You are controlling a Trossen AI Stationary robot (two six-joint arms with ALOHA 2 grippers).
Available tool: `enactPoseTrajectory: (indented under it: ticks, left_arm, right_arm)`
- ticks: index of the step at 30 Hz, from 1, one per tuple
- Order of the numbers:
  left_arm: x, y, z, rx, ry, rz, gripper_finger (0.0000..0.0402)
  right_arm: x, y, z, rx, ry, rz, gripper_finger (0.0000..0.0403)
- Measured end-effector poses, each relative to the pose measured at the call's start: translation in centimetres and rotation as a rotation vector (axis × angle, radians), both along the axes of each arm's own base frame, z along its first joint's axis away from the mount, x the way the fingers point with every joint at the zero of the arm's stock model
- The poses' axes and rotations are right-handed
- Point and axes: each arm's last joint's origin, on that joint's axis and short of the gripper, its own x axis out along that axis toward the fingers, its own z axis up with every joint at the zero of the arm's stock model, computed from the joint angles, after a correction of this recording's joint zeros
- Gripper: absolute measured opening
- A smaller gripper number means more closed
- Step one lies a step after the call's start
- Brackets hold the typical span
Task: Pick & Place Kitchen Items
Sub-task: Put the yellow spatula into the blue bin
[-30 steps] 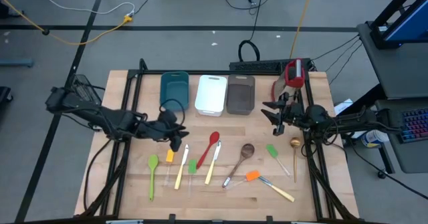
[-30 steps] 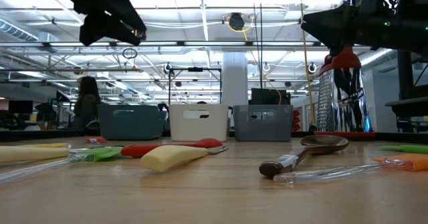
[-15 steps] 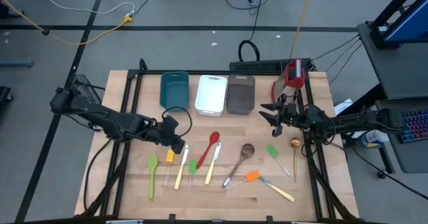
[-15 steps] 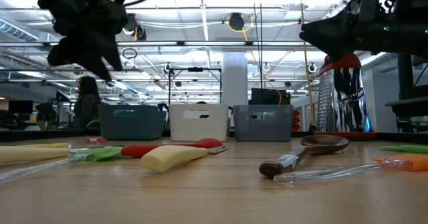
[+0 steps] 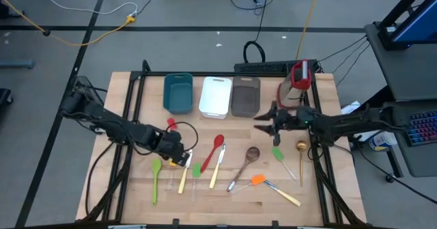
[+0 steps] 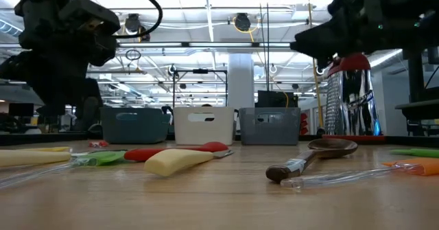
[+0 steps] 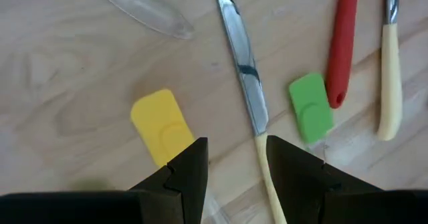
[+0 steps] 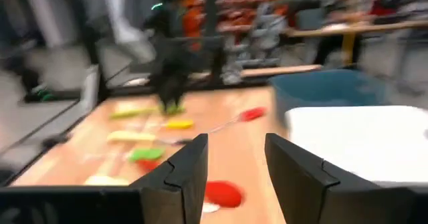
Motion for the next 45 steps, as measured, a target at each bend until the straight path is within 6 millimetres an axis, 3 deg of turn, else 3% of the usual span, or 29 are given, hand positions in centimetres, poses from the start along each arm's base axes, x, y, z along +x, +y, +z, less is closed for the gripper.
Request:
enactPoseTrajectory:
  ticks: [7,15,28,34,45]
  left_arm:
    - [-0.7,-0.4,-0.7,-0.001,0.104,0.072,0.0157]
    - [-1.2,-0.8,-0.8,0.009,0.134,0.142,0.0157]
    - [-1.3,-0.8,-0.8,0.073,0.116,0.059,0.0157]
    - [-1.3,-0.6,-0.8,0.019,0.143,0.049,0.016]
    - [-1.2,-0.4,-0.8,0.005,0.149,0.054,0.0228]
  right_arm:
    - [3.0,0.3,-0.1,-0.015,0.065,0.054,0.0142]
    - [4.6,0.1,-0.7,-0.058,0.071,0.057,0.0142]
    - [4.8,0.1,-0.9,-0.059,0.082,0.057,0.0141]
    - [4.8,0.1,-0.9,-0.066,0.08,0.056,0.0141]
    - [4.8,0.1,-0.9,-0.089,0.072,0.058,0.0141]
